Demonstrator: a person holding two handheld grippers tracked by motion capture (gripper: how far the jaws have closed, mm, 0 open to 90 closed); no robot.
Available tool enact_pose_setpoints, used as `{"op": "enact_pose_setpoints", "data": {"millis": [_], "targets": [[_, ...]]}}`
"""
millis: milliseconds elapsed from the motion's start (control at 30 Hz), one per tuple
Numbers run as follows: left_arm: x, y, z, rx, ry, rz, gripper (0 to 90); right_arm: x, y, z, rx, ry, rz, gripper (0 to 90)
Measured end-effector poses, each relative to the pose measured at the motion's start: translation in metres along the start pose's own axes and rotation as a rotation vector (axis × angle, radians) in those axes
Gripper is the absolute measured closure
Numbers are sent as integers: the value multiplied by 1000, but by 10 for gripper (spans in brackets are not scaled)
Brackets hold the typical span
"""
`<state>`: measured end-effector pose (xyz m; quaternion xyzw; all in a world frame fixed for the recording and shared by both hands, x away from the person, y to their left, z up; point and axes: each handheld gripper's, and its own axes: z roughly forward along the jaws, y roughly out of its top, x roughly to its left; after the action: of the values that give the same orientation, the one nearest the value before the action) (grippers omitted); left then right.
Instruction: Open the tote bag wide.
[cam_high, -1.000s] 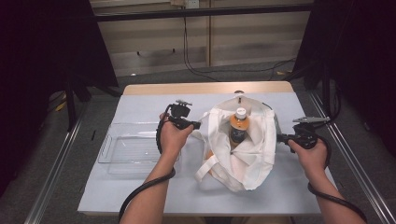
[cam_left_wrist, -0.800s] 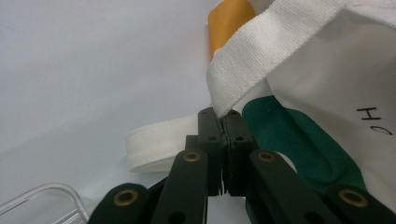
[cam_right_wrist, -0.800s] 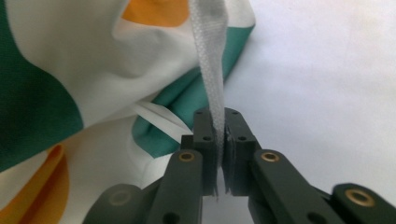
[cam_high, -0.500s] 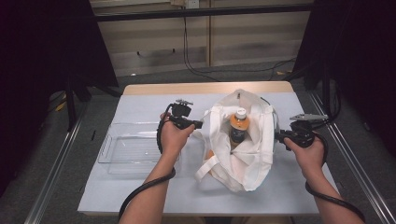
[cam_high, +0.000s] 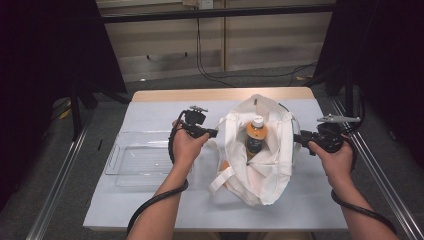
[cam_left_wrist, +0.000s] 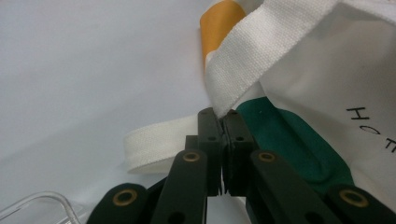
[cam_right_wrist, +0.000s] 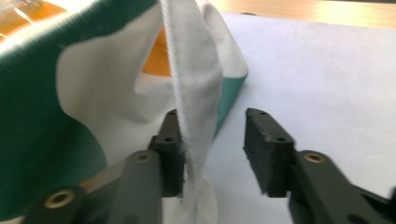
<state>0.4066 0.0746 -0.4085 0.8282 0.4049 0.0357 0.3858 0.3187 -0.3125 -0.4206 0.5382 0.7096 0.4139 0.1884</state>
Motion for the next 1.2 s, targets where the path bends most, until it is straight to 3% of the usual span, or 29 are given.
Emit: {"op": "enact_pose_setpoints", "data": {"millis": [100,133,200,300,600,767,1000,1200], "targets": [[-1,1,0,4,4,4,879,1,5,-1,-15,4,-1,640],[-2,1,1,-10,3,-13,879,1,6,-1,-16,6,-2,656],[0,1,1,6,-3,8,879,2,7,0,-25,14,2,753],[0,1,2,5,7,-3,880,1,7,2,-24,26,17,876],[5,-1,2,-6,6,-23,880,-11,-5,18,26,10,63,881],[7,-1,4,7,-1,-12,880,-16,-17,28,67,19,83,881],[4,-2,5,-11,-10,-15,874,-16,-21,28,60,26,80,880],[0,3,2,-39,-27,16,778,-10,-11,23,39,37,48,879]]}}
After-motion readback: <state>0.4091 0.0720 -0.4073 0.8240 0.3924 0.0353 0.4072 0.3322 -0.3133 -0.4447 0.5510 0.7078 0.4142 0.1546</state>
